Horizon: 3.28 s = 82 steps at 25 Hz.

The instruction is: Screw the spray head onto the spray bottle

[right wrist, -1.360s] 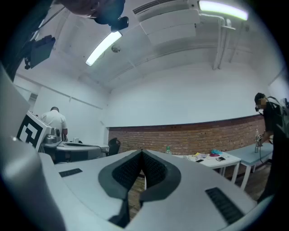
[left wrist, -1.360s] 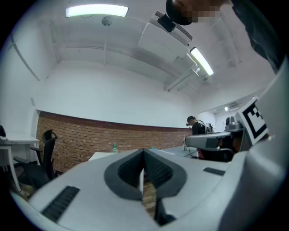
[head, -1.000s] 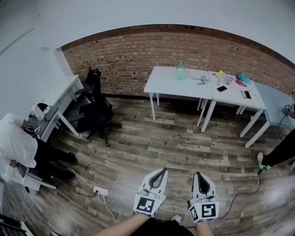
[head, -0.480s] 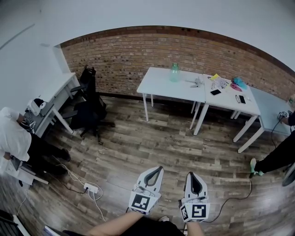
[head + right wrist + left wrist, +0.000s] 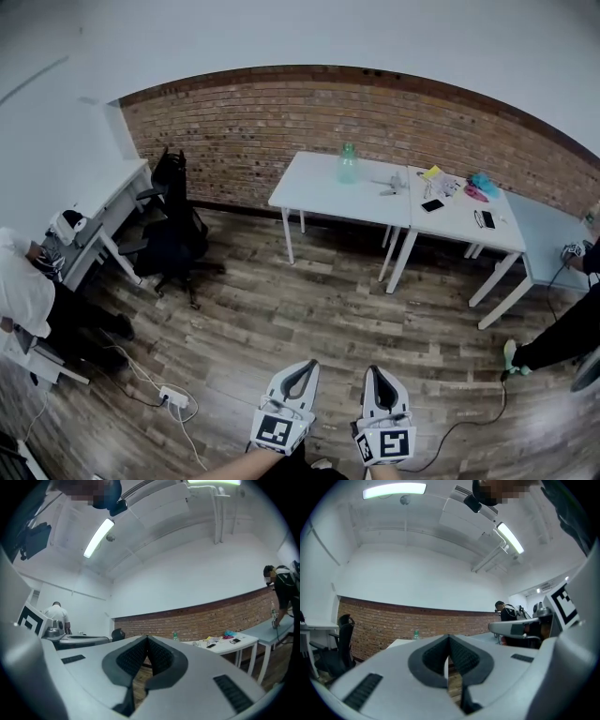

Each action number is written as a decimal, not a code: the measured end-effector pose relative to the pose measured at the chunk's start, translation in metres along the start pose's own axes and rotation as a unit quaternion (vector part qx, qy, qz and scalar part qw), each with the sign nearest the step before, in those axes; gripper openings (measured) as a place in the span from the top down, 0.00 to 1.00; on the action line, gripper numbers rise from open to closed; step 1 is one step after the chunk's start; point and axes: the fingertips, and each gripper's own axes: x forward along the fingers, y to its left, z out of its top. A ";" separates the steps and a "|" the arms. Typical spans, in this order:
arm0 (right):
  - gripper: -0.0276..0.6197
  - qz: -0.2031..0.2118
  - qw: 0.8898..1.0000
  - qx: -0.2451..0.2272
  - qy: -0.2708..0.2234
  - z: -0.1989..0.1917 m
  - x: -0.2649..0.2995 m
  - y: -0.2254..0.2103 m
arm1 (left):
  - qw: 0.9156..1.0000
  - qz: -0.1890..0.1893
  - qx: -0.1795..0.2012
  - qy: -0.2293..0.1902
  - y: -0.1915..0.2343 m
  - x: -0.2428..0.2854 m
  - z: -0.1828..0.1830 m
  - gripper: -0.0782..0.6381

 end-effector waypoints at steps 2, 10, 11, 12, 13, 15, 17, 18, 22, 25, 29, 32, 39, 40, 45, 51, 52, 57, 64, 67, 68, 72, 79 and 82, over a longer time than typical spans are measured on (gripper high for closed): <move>0.95 0.000 1.000 0.005 0.001 -0.003 0.017 -0.003 | 1.000 -0.004 0.000 0.006 0.012 0.014 -0.005 0.89; 0.95 -0.014 1.000 -0.014 0.006 -0.007 0.125 -0.022 | 1.000 -0.017 -0.007 0.002 0.090 0.102 -0.006 0.89; 0.95 -0.018 1.000 -0.013 0.009 -0.008 0.140 -0.026 | 1.000 -0.021 -0.007 0.003 0.100 0.114 -0.005 0.89; 0.95 -0.021 1.000 -0.011 0.011 -0.010 0.154 -0.030 | 1.000 -0.025 -0.007 0.003 0.109 0.125 -0.004 0.89; 0.95 -0.022 1.000 -0.009 0.014 -0.011 0.168 -0.032 | 1.000 -0.030 -0.009 0.003 0.118 0.136 -0.003 0.89; 0.95 -0.021 1.000 -0.009 0.014 -0.011 0.193 -0.034 | 0.999 -0.037 -0.013 0.007 0.136 0.154 -0.002 0.89; 0.95 -0.027 1.000 -0.009 0.012 -0.010 0.216 -0.038 | 0.999 -0.038 -0.014 0.011 0.154 0.171 -0.001 0.89; 0.95 -0.032 0.999 -0.009 0.010 -0.009 0.227 -0.041 | 0.999 -0.038 -0.013 0.011 0.163 0.180 -0.001 0.89; 0.95 -0.055 0.998 -0.004 0.011 -0.012 0.259 -0.053 | 0.999 -0.048 -0.014 0.008 0.187 0.207 0.003 0.89; 0.95 -0.054 0.998 -0.003 0.015 -0.014 0.280 -0.055 | 0.998 -0.051 -0.028 0.010 0.202 0.224 0.003 0.89; 0.95 -0.050 0.998 -0.006 0.022 -0.014 0.303 -0.060 | 0.999 -0.046 -0.028 0.000 0.216 0.248 -0.003 0.89; 0.95 -0.051 0.998 -0.007 0.024 -0.017 0.320 -0.069 | 0.999 -0.043 -0.023 -0.004 0.225 0.266 -0.006 0.89; 0.95 -0.044 0.999 0.002 0.022 -0.022 0.371 -0.128 | 0.999 -0.037 -0.013 -0.001 0.221 0.341 -0.006 0.89; 0.95 -0.042 0.999 0.003 0.022 -0.022 0.380 -0.138 | 0.999 -0.036 -0.011 -0.002 0.221 0.355 -0.006 0.89; 0.95 -0.035 0.999 0.010 0.017 -0.012 0.429 -0.203 | 1.000 -0.031 0.001 -0.005 0.217 0.436 0.003 0.89; 0.95 -0.029 0.999 0.014 0.016 -0.008 0.474 -0.281 | 1.000 -0.029 0.005 0.002 0.196 0.520 0.006 0.89; 0.95 -0.025 0.999 0.016 0.017 -0.008 0.481 -0.289 | 1.000 -0.028 0.004 0.003 0.194 0.530 0.006 0.89; 0.95 -0.004 0.999 0.021 0.031 -0.019 0.507 -0.316 | 1.000 -0.017 -0.001 0.010 0.188 0.568 -0.001 0.89; 0.95 0.012 0.999 0.027 0.037 -0.025 0.549 -0.334 | 1.000 -0.002 0.000 0.013 0.210 0.611 -0.004 0.89; 0.95 0.007 0.999 0.025 0.033 -0.025 0.576 -0.342 | 1.000 -0.006 -0.001 0.017 0.226 0.632 -0.004 0.89; 0.95 0.004 0.999 0.025 0.032 -0.025 0.585 -0.346 | 1.000 -0.009 -0.006 0.021 0.230 0.641 -0.005 0.89; 0.95 -0.003 0.999 0.027 0.039 -0.028 0.628 -0.358 | 0.999 -0.024 -0.005 0.025 0.254 0.681 -0.013 0.89; 0.95 -0.023 0.999 0.014 0.046 -0.027 0.708 -0.378 | 0.998 -0.050 -0.013 0.026 0.301 0.749 -0.008 0.89; 0.95 -0.034 0.998 0.009 0.051 -0.028 0.738 -0.383 | 0.998 -0.061 -0.018 0.027 0.325 0.774 -0.006 0.89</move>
